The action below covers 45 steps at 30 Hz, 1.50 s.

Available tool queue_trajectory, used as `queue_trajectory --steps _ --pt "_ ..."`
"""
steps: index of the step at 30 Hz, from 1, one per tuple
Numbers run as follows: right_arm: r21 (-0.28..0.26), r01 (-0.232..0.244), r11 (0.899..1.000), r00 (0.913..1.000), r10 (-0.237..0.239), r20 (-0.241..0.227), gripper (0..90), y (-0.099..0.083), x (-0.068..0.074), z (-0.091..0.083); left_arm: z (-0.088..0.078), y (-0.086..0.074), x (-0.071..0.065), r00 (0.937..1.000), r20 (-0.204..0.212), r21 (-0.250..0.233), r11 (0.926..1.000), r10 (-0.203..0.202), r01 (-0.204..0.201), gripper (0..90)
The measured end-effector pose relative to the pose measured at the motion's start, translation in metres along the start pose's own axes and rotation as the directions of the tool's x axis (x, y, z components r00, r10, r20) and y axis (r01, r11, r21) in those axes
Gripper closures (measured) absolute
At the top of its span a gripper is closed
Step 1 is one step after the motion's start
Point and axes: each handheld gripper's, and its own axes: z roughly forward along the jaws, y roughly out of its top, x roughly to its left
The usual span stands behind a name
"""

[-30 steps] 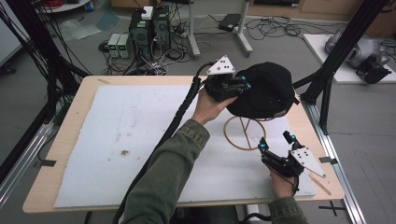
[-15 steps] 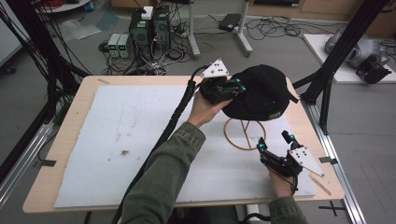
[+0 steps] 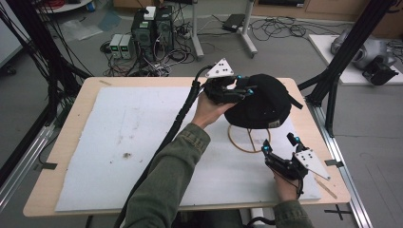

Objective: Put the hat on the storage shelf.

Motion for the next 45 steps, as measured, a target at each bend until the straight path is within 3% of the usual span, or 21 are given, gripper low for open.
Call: queue_trajectory --steps 2,6,14,22,29,38,45 --pt "-0.003 0.002 1.0 1.0 -0.002 0.0 9.7 0.0 0.0 0.0 -0.002 0.002 0.0 0.9999 -0.009 -0.009 0.9999 0.014 -0.014 41.0" --pt "-0.005 0.006 1.0 1.0 -0.006 -0.002 9.7 0.0 0.0 0.0 -0.005 0.003 0.002 0.9999 -0.013 -0.015 0.9999 -0.004 0.004 29.1" --pt "-0.001 0.004 1.0 1.0 -0.004 -0.005 9.7 0.0 0.002 0.0 -0.016 0.005 0.004 0.9992 -0.039 -0.012 0.9999 -0.007 0.006 22.0" --pt "-0.004 0.011 1.0 0.9999 -0.011 -0.004 9.7 0.0 0.003 0.0 -0.041 0.006 0.006 0.9959 -0.091 -0.01 0.9999 0.009 -0.01 18.4" --pt "-0.005 0.01 1.0 0.9999 -0.01 -0.009 9.7 0.0 0.005 0.0 -0.068 0.0 0.006 0.9837 -0.169 0.013 0.9981 0.062 -0.06 18.5" --pt "-0.003 0.008 1.0 0.9999 -0.008 -0.009 9.7 0.001 0.007 0.0 -0.109 -0.008 0.01 0.9748 -0.221 -0.017 0.9993 0.028 -0.033 19.6" --pt "-0.003 0.004 1.0 1.0 -0.004 -0.008 9.7 0.001 0.009 -0.001 -0.14 -0.017 0.009 0.9603 -0.278 -0.012 0.9995 0.026 -0.03 19.7"
